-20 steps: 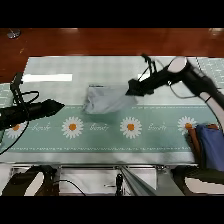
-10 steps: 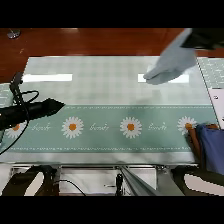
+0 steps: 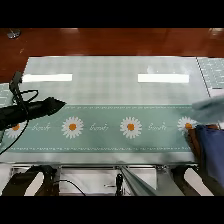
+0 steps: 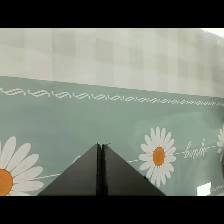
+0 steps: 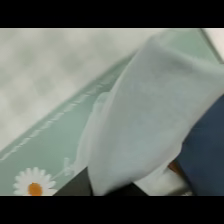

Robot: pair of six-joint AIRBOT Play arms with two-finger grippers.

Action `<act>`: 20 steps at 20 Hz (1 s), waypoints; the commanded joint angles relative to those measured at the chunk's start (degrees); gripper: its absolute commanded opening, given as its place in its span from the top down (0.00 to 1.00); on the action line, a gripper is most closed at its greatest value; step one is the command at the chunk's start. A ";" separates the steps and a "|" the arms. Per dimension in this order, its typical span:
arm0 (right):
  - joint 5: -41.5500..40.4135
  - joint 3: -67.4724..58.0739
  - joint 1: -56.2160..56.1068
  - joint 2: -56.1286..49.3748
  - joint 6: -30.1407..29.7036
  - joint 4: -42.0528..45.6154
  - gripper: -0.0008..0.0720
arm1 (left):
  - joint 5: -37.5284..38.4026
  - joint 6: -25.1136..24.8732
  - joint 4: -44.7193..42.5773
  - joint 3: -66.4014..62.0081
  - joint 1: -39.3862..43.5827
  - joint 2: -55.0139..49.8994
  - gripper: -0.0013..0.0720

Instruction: Fold the shirts.

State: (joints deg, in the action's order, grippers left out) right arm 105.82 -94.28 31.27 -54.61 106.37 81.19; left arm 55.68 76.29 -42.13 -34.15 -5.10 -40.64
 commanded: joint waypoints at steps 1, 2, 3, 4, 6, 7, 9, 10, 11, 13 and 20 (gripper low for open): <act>0.61 13.86 9.77 10.88 -2.21 7.34 0.95 | -0.04 0.00 0.15 0.00 0.02 -0.02 0.95; 0.61 17.25 12.22 13.57 -2.91 10.08 0.95 | -0.04 0.00 0.15 0.00 0.02 -0.02 0.95; 0.59 19.87 14.45 15.82 -3.74 13.11 0.95 | -0.04 -0.02 0.15 0.00 0.00 -0.02 0.95; 0.57 22.23 16.92 17.90 -4.61 16.37 0.95 | -0.04 -0.02 0.15 0.00 0.02 -0.02 0.95; 0.48 26.21 21.09 21.38 -5.07 23.30 0.78 | -0.24 0.00 0.15 0.00 0.02 -0.02 0.95; 0.46 27.93 22.73 22.51 -4.63 24.96 0.57 | -0.26 0.00 0.17 0.00 0.02 -0.02 0.95; -0.46 30.14 23.63 23.37 -4.20 24.37 0.19 | -0.79 0.00 0.20 0.00 0.02 -0.02 0.95; -2.38 29.86 23.63 22.77 -4.92 22.53 0.15 | -1.29 0.00 0.20 0.00 0.02 -0.02 0.95; -4.57 29.18 23.63 21.88 -6.82 19.76 0.15 | -2.14 0.00 0.22 -0.02 0.02 -0.04 0.95; -9.94 26.16 23.61 18.62 -8.57 10.80 0.17 | -4.02 -1.14 2.45 -1.01 0.00 -0.63 0.95; -32.70 15.06 5.40 2.69 -16.96 -32.89 0.95 | 4.46 -3.72 5.84 -38.97 5.68 -18.80 0.96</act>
State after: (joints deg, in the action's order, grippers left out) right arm 84.25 -75.96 46.74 -46.78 93.91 62.28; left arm 56.45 73.19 -36.95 -57.25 -2.83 -52.07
